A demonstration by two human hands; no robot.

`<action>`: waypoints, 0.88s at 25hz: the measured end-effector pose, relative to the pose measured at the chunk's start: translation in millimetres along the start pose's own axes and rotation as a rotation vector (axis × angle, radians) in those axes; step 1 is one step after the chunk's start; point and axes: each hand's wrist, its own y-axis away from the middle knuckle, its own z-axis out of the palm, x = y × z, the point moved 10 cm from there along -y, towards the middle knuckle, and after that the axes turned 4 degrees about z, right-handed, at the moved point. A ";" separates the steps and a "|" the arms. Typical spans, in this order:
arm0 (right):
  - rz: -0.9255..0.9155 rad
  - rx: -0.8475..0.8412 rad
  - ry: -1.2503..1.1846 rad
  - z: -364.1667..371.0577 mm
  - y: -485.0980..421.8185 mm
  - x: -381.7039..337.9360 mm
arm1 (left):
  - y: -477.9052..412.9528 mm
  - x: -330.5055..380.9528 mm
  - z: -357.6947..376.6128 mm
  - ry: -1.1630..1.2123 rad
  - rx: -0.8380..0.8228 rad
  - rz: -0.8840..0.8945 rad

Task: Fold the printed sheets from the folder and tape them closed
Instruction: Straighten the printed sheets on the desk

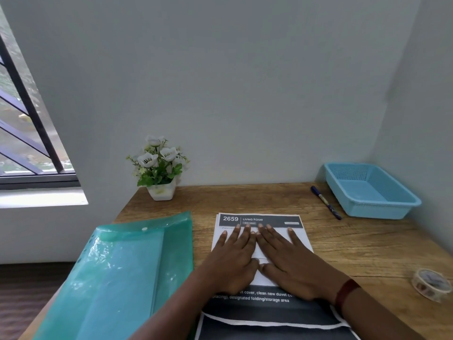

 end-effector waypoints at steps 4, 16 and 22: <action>-0.001 0.024 -0.026 -1.8 -2.6 4.5 | -1.0 -1.3 -1.4 0.005 0.032 -0.038; 0.163 0.018 -0.075 -2.4 3.4 38.5 | 1.8 -22.8 -1.5 0.057 0.067 -0.219; 0.115 0.092 -0.155 -13.4 8.0 62.0 | 6.4 -29.5 -18.3 0.082 0.037 -0.097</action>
